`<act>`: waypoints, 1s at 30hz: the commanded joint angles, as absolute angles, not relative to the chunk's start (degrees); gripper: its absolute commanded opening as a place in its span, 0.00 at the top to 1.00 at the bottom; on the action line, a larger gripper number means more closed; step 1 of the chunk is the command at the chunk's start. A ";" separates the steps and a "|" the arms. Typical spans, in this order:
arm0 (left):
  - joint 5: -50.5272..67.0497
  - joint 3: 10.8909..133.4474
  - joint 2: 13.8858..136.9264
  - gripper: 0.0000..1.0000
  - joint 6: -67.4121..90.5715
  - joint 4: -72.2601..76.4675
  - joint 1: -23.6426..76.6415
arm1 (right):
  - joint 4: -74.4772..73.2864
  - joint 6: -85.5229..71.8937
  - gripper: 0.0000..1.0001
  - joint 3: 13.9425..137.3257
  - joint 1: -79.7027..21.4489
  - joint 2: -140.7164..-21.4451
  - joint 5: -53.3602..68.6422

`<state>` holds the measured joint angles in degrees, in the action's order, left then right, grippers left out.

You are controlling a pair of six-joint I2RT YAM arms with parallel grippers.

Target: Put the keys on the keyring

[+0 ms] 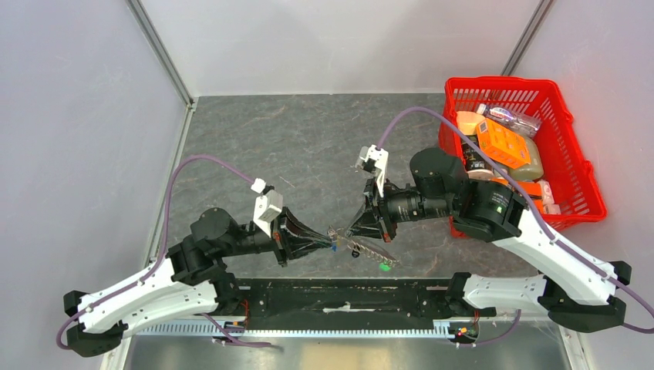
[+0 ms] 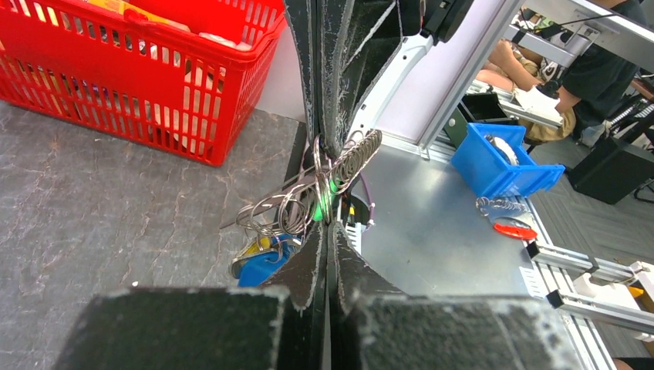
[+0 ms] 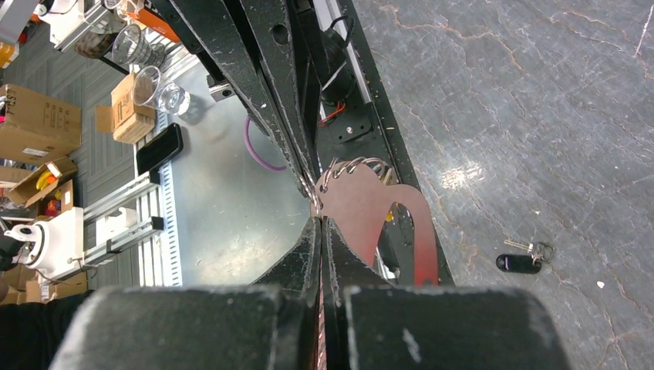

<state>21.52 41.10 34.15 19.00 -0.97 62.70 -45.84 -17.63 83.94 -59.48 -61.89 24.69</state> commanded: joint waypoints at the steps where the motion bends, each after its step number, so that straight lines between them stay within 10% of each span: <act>1: 23.37 42.70 34.87 0.98 18.60 -4.24 62.83 | -39.90 -18.68 1.00 86.62 -59.56 -60.81 23.83; 19: 24.30 42.55 35.60 0.97 18.93 -0.21 62.84 | -39.26 -18.86 1.00 86.62 -60.73 -60.76 21.76; 30: 22.17 37.06 29.31 0.73 19.70 9.49 62.79 | -39.85 -18.55 1.00 86.88 -60.75 -59.68 24.60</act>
